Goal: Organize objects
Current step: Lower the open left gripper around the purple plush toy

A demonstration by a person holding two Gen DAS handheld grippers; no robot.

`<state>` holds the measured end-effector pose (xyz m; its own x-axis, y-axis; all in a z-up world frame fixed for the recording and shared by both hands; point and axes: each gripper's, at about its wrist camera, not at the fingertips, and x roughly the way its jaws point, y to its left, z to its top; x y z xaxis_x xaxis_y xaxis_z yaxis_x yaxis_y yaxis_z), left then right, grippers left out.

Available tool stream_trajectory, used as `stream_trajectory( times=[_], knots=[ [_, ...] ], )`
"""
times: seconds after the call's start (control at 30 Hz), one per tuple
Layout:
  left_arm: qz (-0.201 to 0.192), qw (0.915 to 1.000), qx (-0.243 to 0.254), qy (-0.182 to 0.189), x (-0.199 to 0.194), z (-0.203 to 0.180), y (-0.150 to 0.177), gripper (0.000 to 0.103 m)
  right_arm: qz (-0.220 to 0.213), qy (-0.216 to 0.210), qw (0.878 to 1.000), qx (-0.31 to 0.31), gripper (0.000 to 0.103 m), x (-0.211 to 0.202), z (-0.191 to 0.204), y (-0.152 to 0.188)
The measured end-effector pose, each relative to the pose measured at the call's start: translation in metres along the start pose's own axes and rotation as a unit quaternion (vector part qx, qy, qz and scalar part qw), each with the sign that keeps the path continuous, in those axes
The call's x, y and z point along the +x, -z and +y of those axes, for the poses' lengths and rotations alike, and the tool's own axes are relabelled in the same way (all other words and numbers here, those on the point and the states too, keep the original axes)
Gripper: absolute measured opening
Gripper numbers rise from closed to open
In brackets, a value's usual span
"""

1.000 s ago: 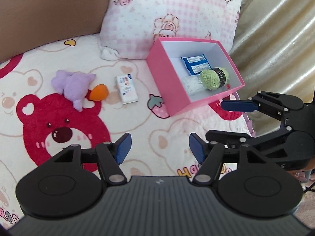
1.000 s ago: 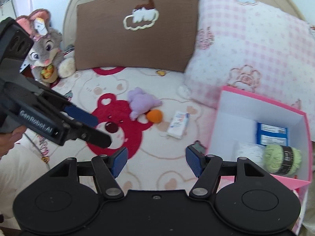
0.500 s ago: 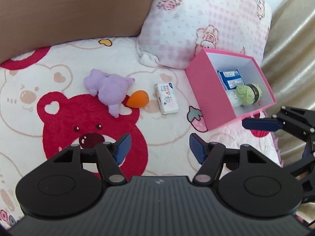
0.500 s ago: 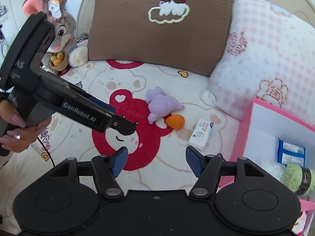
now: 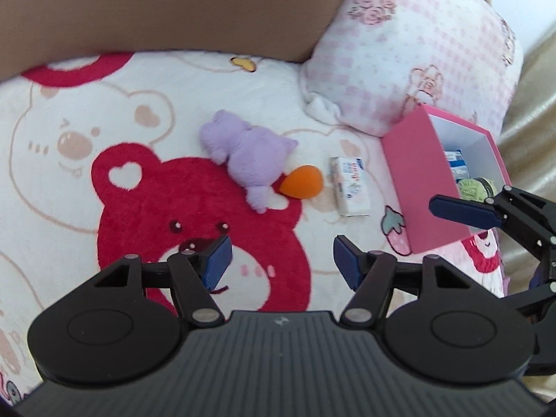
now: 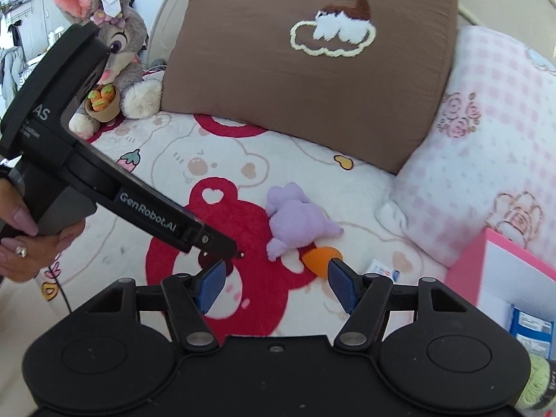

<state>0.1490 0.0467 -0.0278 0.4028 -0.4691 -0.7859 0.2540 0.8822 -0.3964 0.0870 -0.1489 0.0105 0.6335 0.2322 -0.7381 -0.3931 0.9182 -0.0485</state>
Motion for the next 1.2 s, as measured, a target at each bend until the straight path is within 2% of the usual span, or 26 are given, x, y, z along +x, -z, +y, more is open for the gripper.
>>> stream_trajectory(
  times=[0.17,0.4,0.6,0.93,1.2],
  knots=[
    [-0.046,0.9988,-0.008,-0.016,0.001,0.017,-0.003,0.063,0.005,0.004,1.000,-0.011,0.070,0.032,0.010,-0.006],
    [-0.071,0.9971,-0.027,0.001,0.004,0.041,-0.009,0.062,0.012,0.012,1.000,-0.010,0.070,0.075,0.013,-0.016],
    [-0.109,0.9926,-0.049,0.022,0.018,0.052,-0.005,0.061,0.024,0.015,1.000,0.002,0.069,0.106,0.007,-0.020],
    [-0.101,0.9908,-0.082,0.037,0.060,0.071,0.002,0.050,0.040,0.020,0.999,0.023,0.070,0.142,-0.009,-0.014],
    [-0.107,0.9874,-0.109,0.041,0.079,0.083,0.005,0.047,0.054,0.025,0.998,0.013,0.074,0.169,-0.017,-0.016]
  ],
)
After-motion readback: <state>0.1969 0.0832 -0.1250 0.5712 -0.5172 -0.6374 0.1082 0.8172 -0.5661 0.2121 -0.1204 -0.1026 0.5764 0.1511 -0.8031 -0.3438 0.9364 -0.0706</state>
